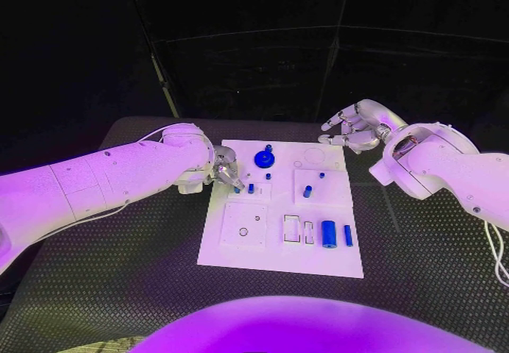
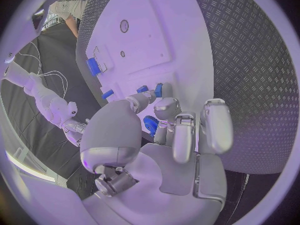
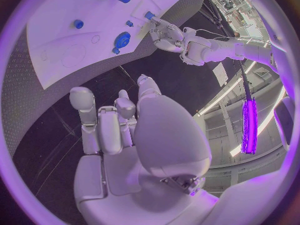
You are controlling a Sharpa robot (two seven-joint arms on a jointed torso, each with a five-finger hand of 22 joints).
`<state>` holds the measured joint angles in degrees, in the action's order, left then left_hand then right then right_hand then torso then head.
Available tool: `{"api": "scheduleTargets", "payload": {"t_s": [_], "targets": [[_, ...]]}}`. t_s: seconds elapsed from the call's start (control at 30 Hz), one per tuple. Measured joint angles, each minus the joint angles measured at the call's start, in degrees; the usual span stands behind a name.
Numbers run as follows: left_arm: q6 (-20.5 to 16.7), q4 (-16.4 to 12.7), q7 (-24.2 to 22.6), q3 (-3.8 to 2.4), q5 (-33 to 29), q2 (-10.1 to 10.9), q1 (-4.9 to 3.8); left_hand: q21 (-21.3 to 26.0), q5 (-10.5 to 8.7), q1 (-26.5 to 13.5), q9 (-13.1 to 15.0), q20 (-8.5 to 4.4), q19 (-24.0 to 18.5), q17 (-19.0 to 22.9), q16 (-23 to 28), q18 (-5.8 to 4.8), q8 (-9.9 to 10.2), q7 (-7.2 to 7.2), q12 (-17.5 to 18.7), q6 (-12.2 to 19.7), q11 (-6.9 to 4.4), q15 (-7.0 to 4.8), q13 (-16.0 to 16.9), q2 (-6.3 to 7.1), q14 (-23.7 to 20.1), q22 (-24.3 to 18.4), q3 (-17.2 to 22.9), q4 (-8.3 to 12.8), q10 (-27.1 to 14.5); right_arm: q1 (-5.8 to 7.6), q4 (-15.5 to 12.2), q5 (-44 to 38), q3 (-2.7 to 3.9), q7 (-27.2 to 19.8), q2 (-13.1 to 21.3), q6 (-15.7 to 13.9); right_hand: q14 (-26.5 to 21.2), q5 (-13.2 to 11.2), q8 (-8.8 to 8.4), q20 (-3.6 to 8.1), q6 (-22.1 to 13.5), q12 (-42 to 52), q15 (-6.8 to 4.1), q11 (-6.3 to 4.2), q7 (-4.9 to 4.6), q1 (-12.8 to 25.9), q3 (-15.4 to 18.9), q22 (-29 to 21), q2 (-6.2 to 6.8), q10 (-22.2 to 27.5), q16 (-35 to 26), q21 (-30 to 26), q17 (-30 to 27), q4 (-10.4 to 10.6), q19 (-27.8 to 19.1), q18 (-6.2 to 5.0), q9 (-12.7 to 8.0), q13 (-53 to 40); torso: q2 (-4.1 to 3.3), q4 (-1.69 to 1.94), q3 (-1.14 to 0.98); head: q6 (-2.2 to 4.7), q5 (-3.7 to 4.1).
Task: Assemble the parts on the task board
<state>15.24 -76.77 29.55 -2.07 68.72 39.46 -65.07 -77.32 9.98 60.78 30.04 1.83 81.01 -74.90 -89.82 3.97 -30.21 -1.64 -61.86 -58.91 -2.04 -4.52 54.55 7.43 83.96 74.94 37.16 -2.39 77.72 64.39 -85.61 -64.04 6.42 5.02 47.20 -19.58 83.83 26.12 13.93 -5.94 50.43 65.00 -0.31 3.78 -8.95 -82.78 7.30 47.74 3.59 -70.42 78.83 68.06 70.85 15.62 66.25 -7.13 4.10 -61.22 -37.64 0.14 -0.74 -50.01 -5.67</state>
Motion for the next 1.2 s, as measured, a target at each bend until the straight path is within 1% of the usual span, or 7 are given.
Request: {"api": "scheduleTargets", "payload": {"t_s": [0.4,0.57,0.77,0.83,0.97,1.03,1.2], "targets": [[0.6,0.6,0.0,0.10,-0.1,-0.3,-0.06,-0.2,0.05,-1.8,-0.3,-0.19,0.2,0.0,0.0,0.00,0.0,0.31,0.0,-1.2,-0.03,0.00,0.2,-0.50,0.0,0.0,-2.2,-1.5,0.2,0.00,0.0,0.0,0.00,0.0,0.0,0.1,0.2,0.2,0.00,0.00,0.0,0.0,-0.21,0.00,0.00,0.0,0.0,-0.1,0.00,0.0,-0.3,0.0,-0.1,0.0,0.0,0.00,0.0,0.1,0.03,0.04,0.02,0.00,0.04],[0.5,0.8,0.0,0.24,-0.1,-0.3,0.08,-0.2,0.06,-5.6,-0.6,-0.19,0.2,0.0,0.0,0.00,0.2,0.08,0.0,-1.7,-0.05,0.00,0.2,-0.31,0.0,0.0,-6.0,-4.7,0.2,0.00,0.0,0.0,0.00,0.0,0.0,0.1,0.2,0.2,0.00,0.00,0.0,0.0,-0.21,0.00,0.00,0.0,0.0,-0.1,0.00,0.0,-0.3,0.0,-0.1,0.0,0.0,0.00,0.0,0.1,0.04,0.04,0.03,0.00,0.10],[-1.0,0.4,0.0,0.35,-0.1,0.3,0.31,-0.2,0.05,-8.6,-1.0,-0.19,0.2,0.0,0.0,0.00,0.7,0.08,0.1,-1.7,-0.03,0.01,-0.2,0.96,0.0,0.0,-12.7,-8.2,0.2,0.00,0.1,0.0,0.00,0.0,0.0,0.1,0.2,0.2,0.00,0.00,0.0,0.0,-0.21,0.00,0.00,0.0,0.0,-0.1,0.00,0.0,-0.3,0.0,-0.1,0.0,0.0,0.00,0.0,0.1,0.05,0.07,0.07,0.00,0.27],[-2.3,0.1,0.0,0.34,-0.2,0.7,0.34,0.3,0.05,-8.6,-1.2,-0.19,0.2,0.0,0.0,0.00,0.9,0.08,1.3,-1.7,0.12,0.01,-1.5,1.02,0.0,0.0,-15.0,-9.2,-0.6,0.00,0.1,0.0,0.00,0.0,0.0,0.1,0.2,0.2,0.00,0.00,0.0,0.0,-0.21,0.00,0.00,0.0,0.0,-0.1,0.00,0.0,-0.3,0.0,-0.1,0.0,0.0,0.00,0.0,0.1,0.05,0.07,0.07,0.00,0.30],[-5.0,-0.4,0.0,0.12,-0.8,1.2,0.37,4.2,0.05,-7.6,-1.5,0.03,-2.3,0.0,0.0,0.01,1.3,-0.66,5.6,-1.0,0.46,0.01,-6.2,0.65,0.0,-3.1,-19.7,-11.0,-3.1,0.00,0.2,0.0,0.00,0.0,0.0,0.1,0.2,0.2,0.00,0.00,0.0,0.0,-0.21,0.00,0.00,0.0,0.0,-0.1,0.00,0.0,-0.3,0.0,-0.1,0.0,0.0,0.00,0.0,0.1,0.04,0.07,0.09,0.00,0.34],[-6.5,-0.7,0.0,-0.02,-1.3,1.5,0.37,6.1,0.05,-6.5,-1.7,0.18,-3.4,0.0,0.1,0.90,1.8,-1.01,8.9,-0.3,0.70,0.01,-9.9,0.21,0.0,-4.8,-21.9,-12.2,-4.9,0.00,0.2,0.0,0.00,0.0,0.0,0.1,0.2,0.2,0.00,0.00,0.0,0.0,-0.21,0.00,0.00,0.0,0.0,-0.1,0.00,0.0,-0.3,0.0,-0.1,0.0,0.0,0.00,0.0,0.1,0.04,0.07,0.09,0.00,0.37],[-10.1,-1.8,-0.1,-0.64,-2.6,2.2,0.37,9.2,0.05,-3.9,-2.0,0.60,-4.8,0.0,1.9,0.93,2.2,-1.54,13.6,1.0,1.22,0.03,-15.4,-0.84,0.0,-7.5,-25.8,-13.9,-7.5,-0.01,0.4,0.0,0.00,-0.1,-0.1,0.1,0.2,0.2,0.00,0.00,0.0,0.0,-0.21,0.00,0.00,0.0,0.0,-0.1,0.00,0.0,-0.3,0.0,-0.1,0.0,0.0,0.00,0.0,0.1,0.04,0.07,0.08,0.00,0.45]]}}
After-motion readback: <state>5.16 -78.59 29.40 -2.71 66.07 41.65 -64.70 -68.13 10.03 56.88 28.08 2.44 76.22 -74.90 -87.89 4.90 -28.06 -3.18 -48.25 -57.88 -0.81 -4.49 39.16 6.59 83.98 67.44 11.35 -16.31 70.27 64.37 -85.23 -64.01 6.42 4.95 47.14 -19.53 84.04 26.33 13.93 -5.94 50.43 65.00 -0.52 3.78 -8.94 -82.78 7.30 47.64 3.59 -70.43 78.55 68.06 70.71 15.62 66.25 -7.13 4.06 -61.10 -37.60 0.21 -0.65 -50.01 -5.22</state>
